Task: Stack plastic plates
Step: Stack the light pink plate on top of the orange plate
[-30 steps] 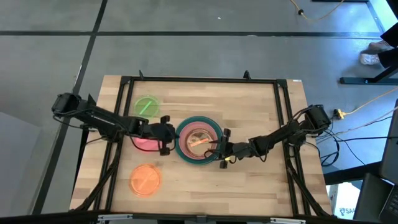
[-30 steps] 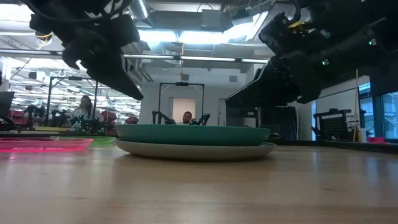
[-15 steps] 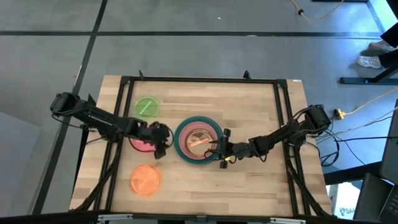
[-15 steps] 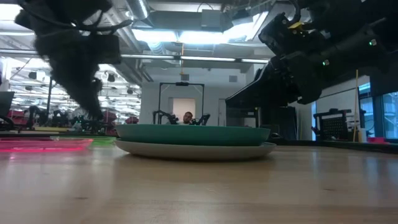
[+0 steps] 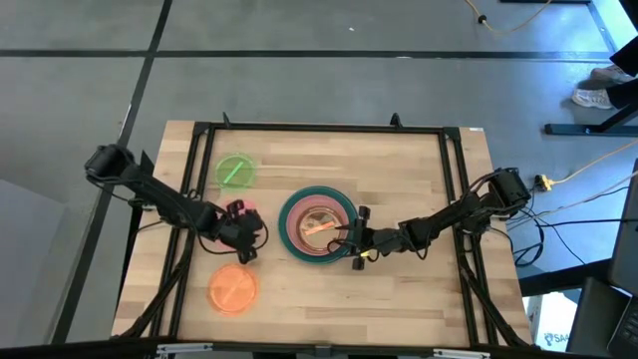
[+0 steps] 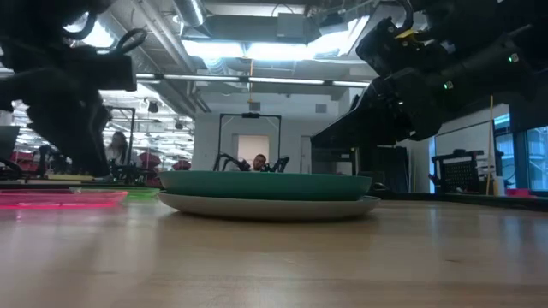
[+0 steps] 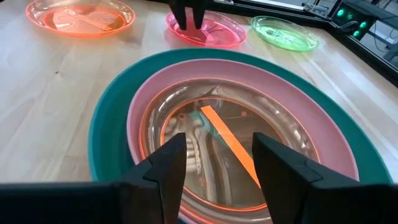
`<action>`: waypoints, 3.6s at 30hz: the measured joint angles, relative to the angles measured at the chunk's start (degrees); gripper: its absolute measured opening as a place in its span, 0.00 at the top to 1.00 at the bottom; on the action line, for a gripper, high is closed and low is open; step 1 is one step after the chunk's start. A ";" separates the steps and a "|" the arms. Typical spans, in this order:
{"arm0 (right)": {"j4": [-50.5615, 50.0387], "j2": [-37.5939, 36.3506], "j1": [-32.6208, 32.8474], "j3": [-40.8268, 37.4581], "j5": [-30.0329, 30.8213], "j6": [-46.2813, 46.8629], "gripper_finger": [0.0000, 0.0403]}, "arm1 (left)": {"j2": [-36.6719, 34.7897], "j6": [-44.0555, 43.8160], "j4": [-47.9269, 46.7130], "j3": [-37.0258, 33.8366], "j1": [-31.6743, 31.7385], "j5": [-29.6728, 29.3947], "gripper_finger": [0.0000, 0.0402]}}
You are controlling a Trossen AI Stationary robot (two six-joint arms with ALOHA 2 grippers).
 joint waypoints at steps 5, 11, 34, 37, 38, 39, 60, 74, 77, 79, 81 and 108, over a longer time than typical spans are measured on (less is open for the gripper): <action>-0.11 0.00 0.00 0.00 -0.01 0.06 0.56 | 3.55 -0.02 1.26 -1.08 -0.35 -0.47 0.77; -0.28 0.00 0.00 0.00 -0.02 0.07 0.56 | 7.44 -0.01 1.54 -1.08 -0.35 -0.24 0.78; -0.24 -0.02 0.00 0.00 -0.01 0.05 0.56 | 8.20 3.38 -0.92 -1.08 -0.28 -3.57 0.99; -0.24 -0.02 -0.01 0.00 -0.01 0.04 0.56 | 8.20 3.63 -0.93 -1.08 -0.30 -4.36 0.99; -0.24 -0.02 -0.01 0.00 0.00 0.04 0.56 | 8.20 3.63 -0.92 -1.08 -0.30 -4.50 0.99; -0.24 -0.02 -0.01 0.00 0.00 0.04 0.56 | 8.20 3.65 -0.93 -1.08 -0.30 -4.55 0.99; -0.24 -0.02 -0.02 0.00 -0.02 0.04 0.56 | 8.18 4.60 -3.49 4.20 -1.03 -22.18 0.99; -0.26 -0.02 0.00 0.00 -0.02 0.04 0.56 | 8.16 9.95 3.11 10.17 -5.83 -35.92 0.99; -0.26 -0.02 -0.01 0.00 -0.02 0.04 0.56 | 8.16 15.86 10.40 10.18 -5.77 -33.03 0.99; -0.26 -0.02 0.00 0.00 -0.02 0.04 0.56 | 8.16 19.78 14.92 10.18 -5.64 -30.29 0.99; -0.26 -0.02 0.00 0.00 -0.02 0.06 0.56 | 8.16 23.37 18.77 10.18 -5.61 -28.64 0.99; -9.66 -15.00 8.29 0.00 20.48 -6.01 0.56 | 21.25 40.74 46.52 10.24 0.03 -3.26 0.98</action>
